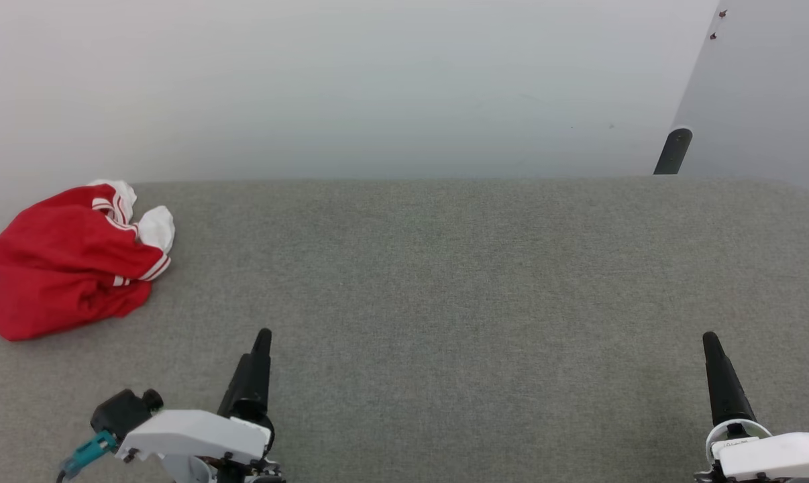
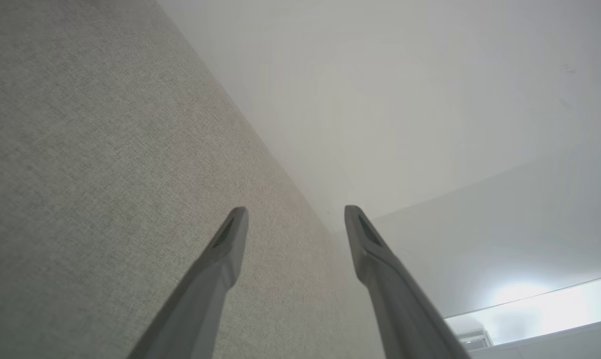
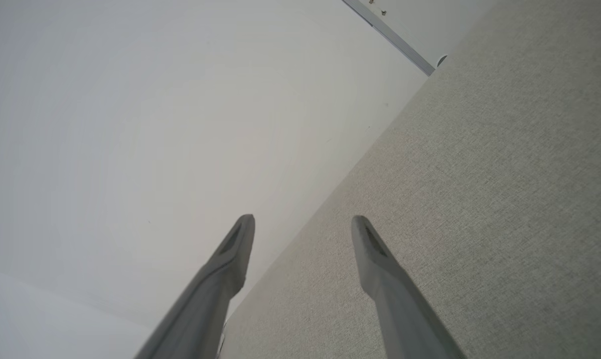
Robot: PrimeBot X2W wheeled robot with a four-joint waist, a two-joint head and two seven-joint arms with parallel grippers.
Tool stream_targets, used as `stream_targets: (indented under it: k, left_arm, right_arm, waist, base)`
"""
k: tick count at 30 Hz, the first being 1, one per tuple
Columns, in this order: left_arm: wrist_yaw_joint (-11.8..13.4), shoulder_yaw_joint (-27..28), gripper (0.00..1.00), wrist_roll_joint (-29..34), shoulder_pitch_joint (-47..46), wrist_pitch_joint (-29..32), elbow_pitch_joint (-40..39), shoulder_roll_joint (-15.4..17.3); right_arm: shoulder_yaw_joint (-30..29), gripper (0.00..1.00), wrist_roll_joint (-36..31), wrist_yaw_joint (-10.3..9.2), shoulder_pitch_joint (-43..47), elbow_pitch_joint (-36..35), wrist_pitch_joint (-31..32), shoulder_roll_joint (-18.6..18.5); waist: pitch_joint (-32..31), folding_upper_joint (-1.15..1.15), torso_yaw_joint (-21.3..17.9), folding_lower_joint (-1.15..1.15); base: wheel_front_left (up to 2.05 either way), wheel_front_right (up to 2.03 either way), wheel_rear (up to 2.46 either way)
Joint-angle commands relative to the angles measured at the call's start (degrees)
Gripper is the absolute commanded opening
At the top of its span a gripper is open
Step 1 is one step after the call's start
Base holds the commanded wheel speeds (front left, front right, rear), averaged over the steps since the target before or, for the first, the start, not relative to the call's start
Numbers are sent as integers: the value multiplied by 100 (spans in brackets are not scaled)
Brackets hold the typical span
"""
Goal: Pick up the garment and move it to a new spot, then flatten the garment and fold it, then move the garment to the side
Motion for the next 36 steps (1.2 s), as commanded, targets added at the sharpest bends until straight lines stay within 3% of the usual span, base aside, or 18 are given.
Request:
stream_targets:
  k: [1,18,36]
  left_arm:
    - [71,-44,100,413,-129,-61,-99,66]
    - [499,-431,100,3110,-152,-339,-112,279]
    - [779,-496,100,4599,-75,-610,-374,377]
  right_arm:
    - [-5,100,-326,23,6,-130,-54,-13]
    - [-165,100,-2442,25,107,-330,-319,-19]
    - [-283,100,-3727,30,250,-527,-538,-24]
  waist:
    - [-8,0,2,0]
    - [-83,0,11,0]
    - [-187,0,42,0]
  base:
    - [0,0,0]
    - [0,0,0]
    - [0,0,0]
